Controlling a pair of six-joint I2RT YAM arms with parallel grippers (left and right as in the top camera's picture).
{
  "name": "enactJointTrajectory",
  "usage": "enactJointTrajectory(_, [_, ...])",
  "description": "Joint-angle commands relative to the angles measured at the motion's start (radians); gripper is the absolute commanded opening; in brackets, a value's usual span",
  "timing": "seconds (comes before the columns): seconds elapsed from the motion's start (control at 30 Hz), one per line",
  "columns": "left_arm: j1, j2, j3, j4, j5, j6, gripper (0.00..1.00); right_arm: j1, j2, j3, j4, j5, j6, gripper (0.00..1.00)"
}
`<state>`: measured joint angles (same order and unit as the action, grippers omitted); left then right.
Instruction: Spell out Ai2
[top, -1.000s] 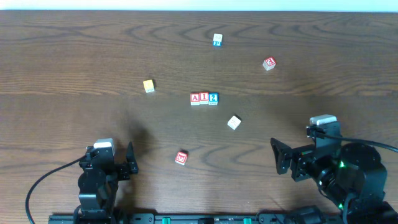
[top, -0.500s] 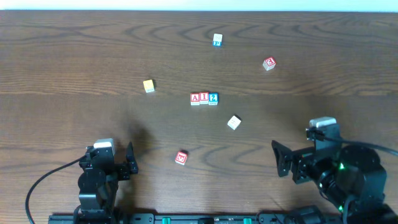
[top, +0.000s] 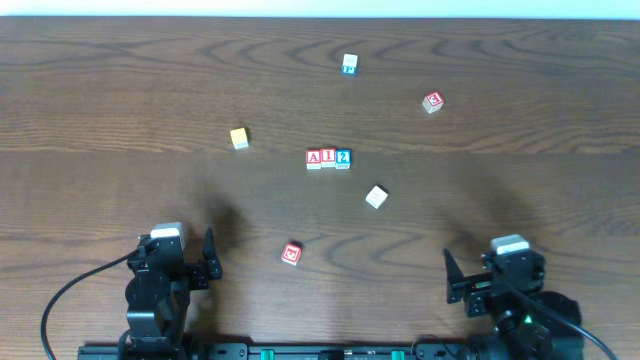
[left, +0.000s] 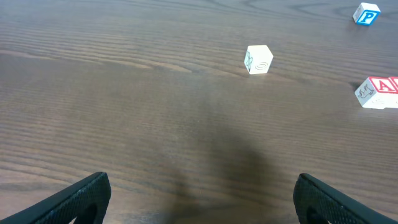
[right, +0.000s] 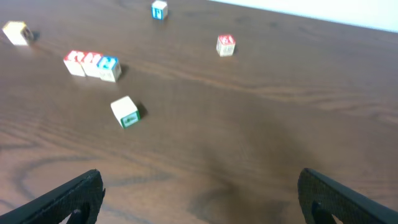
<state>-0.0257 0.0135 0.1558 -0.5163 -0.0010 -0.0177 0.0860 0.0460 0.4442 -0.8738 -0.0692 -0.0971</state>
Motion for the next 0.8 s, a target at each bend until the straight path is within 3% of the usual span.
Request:
enactJointTrajectory(0.0, [0.006, -0.009, -0.016, 0.004, -0.013, 0.018, 0.95, -0.011, -0.042, -0.061, 0.003, 0.010, -0.024, 0.99])
enactJointTrajectory(0.43, [0.006, -0.009, -0.016, 0.004, -0.013, 0.018, 0.96, -0.009, -0.041, -0.232, 0.002, -0.040, 0.014, 0.99])
enactJointTrajectory(0.77, [0.006, -0.009, -0.016, 0.004, -0.014, 0.018, 0.96, -0.009, -0.041, -0.254, 0.026, -0.040, 0.014, 0.99])
